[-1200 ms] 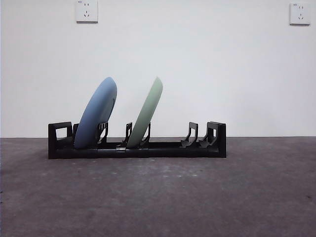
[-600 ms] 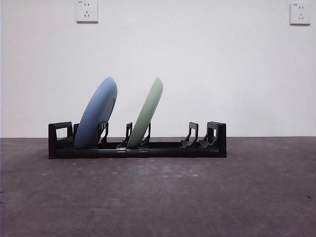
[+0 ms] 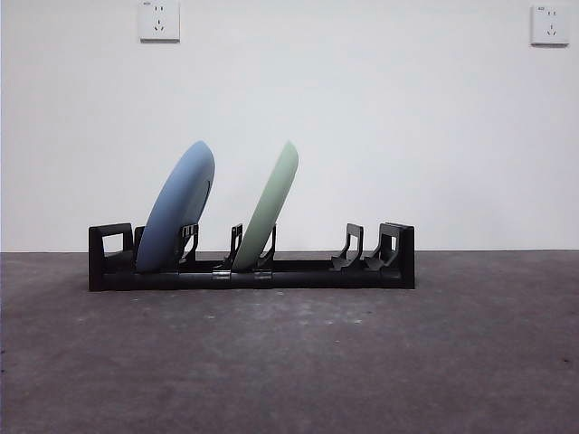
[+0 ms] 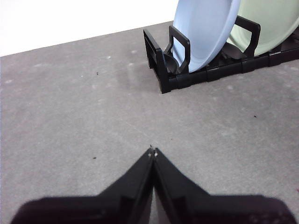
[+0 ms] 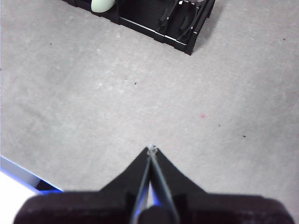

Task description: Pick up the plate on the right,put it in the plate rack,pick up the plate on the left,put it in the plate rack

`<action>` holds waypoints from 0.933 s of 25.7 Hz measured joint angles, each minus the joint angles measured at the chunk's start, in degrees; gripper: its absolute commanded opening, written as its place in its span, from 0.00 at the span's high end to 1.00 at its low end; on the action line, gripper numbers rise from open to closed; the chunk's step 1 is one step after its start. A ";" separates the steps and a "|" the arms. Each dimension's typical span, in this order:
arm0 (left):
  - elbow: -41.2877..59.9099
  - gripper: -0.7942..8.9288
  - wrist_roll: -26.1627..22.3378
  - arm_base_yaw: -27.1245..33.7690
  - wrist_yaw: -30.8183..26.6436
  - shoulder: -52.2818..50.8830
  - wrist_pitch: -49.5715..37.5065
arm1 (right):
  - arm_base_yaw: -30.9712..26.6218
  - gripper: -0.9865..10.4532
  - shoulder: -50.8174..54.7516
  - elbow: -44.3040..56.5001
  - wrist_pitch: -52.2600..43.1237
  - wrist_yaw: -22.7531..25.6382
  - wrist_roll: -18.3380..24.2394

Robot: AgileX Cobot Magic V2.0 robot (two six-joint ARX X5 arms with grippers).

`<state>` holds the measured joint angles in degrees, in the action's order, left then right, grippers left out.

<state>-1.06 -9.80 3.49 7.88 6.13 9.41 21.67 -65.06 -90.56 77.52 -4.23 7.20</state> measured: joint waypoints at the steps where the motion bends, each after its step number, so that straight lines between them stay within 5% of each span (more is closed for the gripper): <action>1: 0.02 0.92 -0.02 0.00 0.00 0.22 0.00 | -0.28 0.91 0.13 0.07 -1.29 0.24 1.18; 4: 0.02 0.92 0.00 0.00 0.00 0.90 0.00 | -2.84 0.91 2.60 0.26 -13.84 -1.81 3.76; 9: 0.00 0.92 0.00 0.00 0.00 2.12 0.00 | -12.31 0.91 15.32 10.95 -37.57 -16.48 4.33; 14: 0.02 0.92 0.00 0.00 0.00 2.49 0.00 | -22.08 0.91 28.46 31.32 -50.38 -9.68 1.88; 18: 0.00 0.92 0.00 0.00 0.00 2.49 0.00 | -24.22 0.91 35.80 44.30 -55.89 -3.43 0.07; 24: 0.02 0.92 0.00 0.00 0.00 2.49 0.00 | -24.63 0.91 45.79 60.39 -64.06 -2.58 -0.85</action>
<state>-1.04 -9.80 3.49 7.88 8.62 9.41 -2.96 -19.27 -30.17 13.45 -6.81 6.35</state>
